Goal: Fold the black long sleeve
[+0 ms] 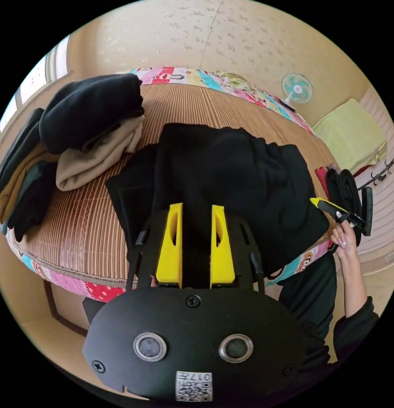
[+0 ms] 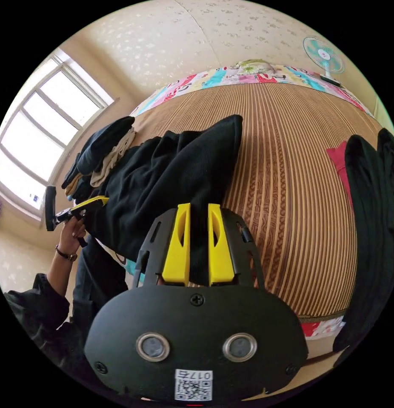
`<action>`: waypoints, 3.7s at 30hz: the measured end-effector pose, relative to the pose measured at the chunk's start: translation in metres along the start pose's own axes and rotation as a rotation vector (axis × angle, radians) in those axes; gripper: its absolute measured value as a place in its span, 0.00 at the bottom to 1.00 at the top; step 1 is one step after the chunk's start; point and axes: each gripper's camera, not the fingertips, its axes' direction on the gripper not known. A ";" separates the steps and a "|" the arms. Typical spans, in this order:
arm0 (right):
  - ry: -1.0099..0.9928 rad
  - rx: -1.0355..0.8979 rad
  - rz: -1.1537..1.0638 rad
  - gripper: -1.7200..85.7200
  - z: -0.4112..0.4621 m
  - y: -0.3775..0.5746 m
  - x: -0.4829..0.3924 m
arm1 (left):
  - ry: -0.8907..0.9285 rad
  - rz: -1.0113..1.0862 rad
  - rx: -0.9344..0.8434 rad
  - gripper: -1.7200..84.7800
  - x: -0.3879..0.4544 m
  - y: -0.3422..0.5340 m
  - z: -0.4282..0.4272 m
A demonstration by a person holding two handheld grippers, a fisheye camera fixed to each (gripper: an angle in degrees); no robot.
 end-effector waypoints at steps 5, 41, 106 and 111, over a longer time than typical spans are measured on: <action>-0.300 0.302 -0.319 0.06 -0.107 0.065 -0.020 | 0.530 0.435 0.328 0.03 0.009 0.089 -0.113; 0.236 -0.162 -0.201 0.11 0.039 -0.080 -0.038 | 0.253 -0.233 0.048 0.11 -0.174 0.000 -0.100; 0.253 -0.099 -0.164 0.11 0.050 -0.089 0.002 | 0.164 0.188 -0.091 0.10 0.026 -0.065 0.022; 0.288 -0.019 -0.189 0.10 0.057 0.002 -0.008 | 0.107 0.108 -0.080 0.08 0.033 0.030 0.027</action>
